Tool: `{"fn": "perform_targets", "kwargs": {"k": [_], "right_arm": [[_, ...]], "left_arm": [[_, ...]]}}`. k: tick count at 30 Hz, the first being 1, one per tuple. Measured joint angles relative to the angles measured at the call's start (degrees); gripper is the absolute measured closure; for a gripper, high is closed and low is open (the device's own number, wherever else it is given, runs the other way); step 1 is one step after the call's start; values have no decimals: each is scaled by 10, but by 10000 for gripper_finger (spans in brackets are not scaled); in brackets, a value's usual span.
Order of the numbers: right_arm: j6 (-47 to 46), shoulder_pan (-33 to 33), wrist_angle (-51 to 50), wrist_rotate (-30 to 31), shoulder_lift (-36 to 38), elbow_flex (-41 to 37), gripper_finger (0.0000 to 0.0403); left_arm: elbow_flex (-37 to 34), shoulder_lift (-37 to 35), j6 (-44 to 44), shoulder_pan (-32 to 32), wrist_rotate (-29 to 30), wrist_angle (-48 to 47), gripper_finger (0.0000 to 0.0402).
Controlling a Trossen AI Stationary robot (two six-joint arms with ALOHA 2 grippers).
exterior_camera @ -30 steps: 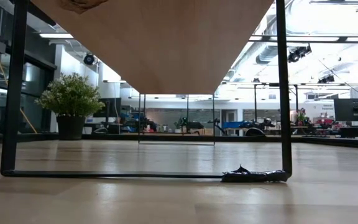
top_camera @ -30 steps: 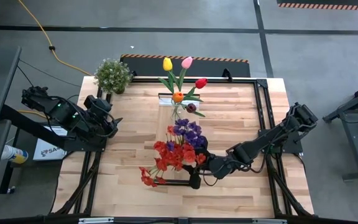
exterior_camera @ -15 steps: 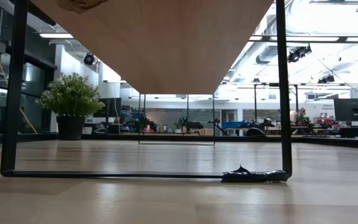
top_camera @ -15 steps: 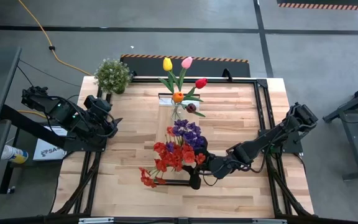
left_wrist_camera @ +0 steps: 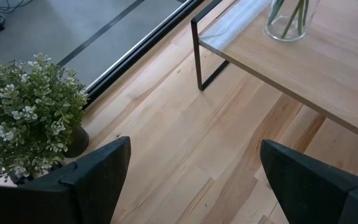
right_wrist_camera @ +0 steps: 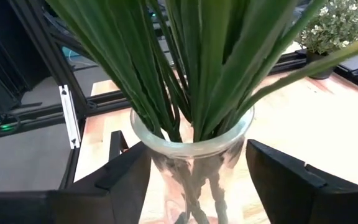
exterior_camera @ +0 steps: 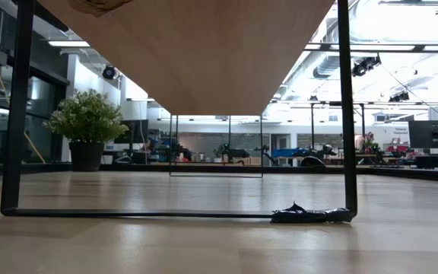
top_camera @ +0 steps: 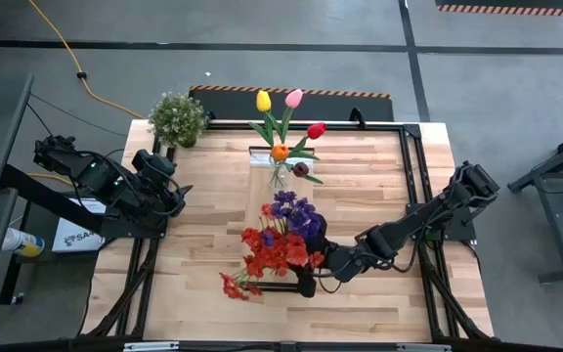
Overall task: Pick and place flowers into a vace then onto a shelf
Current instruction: Put the transparent vase on the shelf, then return to Home Position
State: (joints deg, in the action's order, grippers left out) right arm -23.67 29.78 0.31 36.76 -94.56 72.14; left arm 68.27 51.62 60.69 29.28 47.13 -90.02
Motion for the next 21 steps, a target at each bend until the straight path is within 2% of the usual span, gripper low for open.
{"fn": "perform_targets", "kwargs": {"k": [9, 21], "right_arm": [[15, 3, -23, 2, 0, 0, 107], [11, 3, -60, 2, 1, 0, 100]], "left_arm": [[0, 0, 0, 0, 0, 0, 11], [0, 0, 0, 0, 0, 0, 11]]}}
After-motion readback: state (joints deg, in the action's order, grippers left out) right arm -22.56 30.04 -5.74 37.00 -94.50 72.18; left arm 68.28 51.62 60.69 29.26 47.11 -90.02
